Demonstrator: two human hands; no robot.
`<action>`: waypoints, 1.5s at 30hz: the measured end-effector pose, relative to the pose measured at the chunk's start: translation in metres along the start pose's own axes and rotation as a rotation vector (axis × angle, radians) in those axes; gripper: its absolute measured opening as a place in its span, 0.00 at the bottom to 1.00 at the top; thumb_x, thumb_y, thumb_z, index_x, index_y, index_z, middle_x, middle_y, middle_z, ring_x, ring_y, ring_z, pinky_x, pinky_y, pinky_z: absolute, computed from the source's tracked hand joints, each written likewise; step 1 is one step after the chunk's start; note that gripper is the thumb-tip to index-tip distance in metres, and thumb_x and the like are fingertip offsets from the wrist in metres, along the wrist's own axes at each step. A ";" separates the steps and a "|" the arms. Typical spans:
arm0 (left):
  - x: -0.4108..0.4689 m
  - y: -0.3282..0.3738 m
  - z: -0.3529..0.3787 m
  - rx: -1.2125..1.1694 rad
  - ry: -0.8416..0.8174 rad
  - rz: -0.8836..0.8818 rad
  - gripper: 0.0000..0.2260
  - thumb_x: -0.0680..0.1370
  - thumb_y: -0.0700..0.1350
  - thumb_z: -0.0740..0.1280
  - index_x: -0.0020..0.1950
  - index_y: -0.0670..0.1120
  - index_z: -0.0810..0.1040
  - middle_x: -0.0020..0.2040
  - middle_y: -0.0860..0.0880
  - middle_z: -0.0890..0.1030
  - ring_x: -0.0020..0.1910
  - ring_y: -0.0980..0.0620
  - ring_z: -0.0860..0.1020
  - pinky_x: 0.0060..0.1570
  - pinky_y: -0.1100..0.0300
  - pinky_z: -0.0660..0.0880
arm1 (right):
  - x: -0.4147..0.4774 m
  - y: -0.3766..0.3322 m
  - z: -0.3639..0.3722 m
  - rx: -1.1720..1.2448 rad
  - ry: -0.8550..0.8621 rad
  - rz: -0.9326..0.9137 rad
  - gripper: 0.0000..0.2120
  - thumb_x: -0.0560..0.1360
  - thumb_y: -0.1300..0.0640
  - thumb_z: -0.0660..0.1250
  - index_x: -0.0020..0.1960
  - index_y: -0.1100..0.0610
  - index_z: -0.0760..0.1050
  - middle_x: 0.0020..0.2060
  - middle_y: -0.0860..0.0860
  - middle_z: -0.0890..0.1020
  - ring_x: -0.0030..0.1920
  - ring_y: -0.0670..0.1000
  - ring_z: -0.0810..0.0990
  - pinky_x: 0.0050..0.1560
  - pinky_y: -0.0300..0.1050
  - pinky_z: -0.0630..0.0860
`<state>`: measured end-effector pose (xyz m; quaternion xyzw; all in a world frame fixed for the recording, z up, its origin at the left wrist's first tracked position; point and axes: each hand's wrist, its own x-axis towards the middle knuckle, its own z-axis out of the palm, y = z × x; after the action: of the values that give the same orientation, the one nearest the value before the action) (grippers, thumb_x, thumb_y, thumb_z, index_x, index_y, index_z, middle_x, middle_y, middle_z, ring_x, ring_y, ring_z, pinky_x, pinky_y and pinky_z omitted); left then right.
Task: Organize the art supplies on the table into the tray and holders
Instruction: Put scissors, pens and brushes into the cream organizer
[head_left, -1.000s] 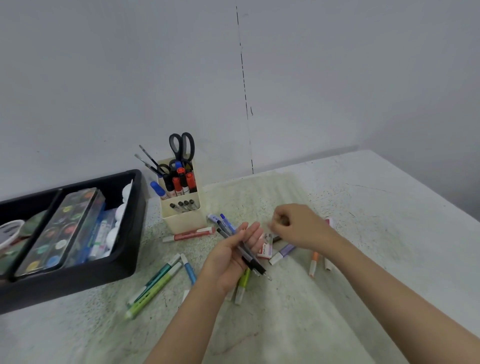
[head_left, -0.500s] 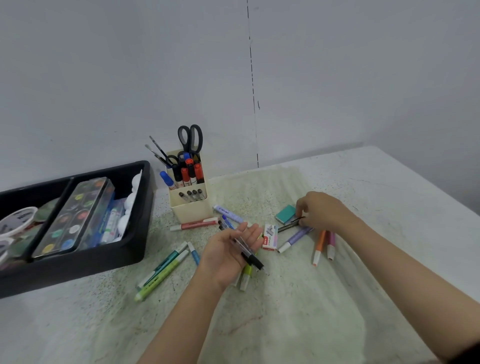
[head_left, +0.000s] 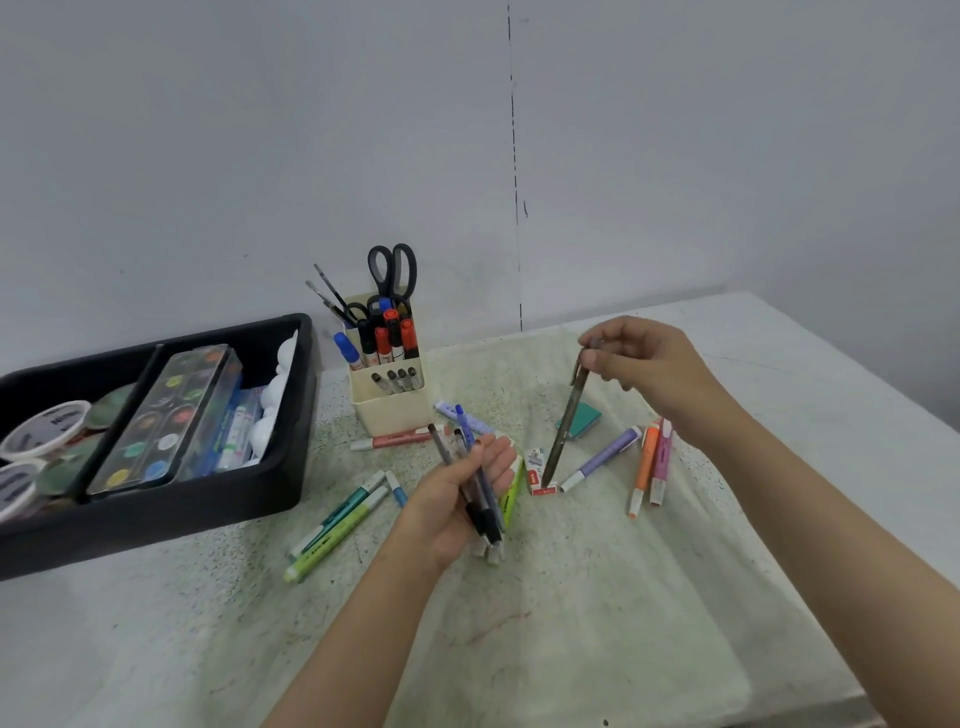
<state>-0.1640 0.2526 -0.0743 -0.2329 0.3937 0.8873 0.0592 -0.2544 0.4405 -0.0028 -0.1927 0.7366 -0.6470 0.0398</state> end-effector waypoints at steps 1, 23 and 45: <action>-0.001 0.000 0.000 0.010 -0.011 -0.008 0.11 0.81 0.37 0.57 0.60 0.35 0.73 0.62 0.40 0.77 0.52 0.46 0.79 0.52 0.52 0.73 | -0.002 -0.004 0.004 -0.006 -0.033 0.008 0.07 0.72 0.64 0.71 0.46 0.55 0.79 0.32 0.47 0.82 0.30 0.39 0.76 0.32 0.28 0.69; -0.021 -0.006 -0.013 0.199 -0.291 -0.178 0.10 0.79 0.38 0.59 0.56 0.39 0.78 0.51 0.43 0.83 0.37 0.53 0.82 0.37 0.62 0.79 | -0.023 0.039 0.057 -0.049 -0.355 0.130 0.20 0.71 0.68 0.71 0.59 0.50 0.77 0.57 0.52 0.81 0.56 0.43 0.80 0.55 0.37 0.76; -0.024 0.007 -0.028 0.341 -0.342 -0.160 0.11 0.79 0.36 0.60 0.59 0.37 0.76 0.50 0.42 0.83 0.41 0.51 0.83 0.39 0.60 0.79 | -0.024 0.022 0.071 -0.219 -0.347 0.245 0.10 0.71 0.61 0.73 0.52 0.54 0.82 0.33 0.48 0.84 0.34 0.41 0.80 0.39 0.30 0.73</action>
<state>-0.1340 0.2295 -0.0747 -0.0964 0.5024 0.8270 0.2332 -0.2156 0.3841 -0.0401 -0.2132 0.8024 -0.5110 0.2228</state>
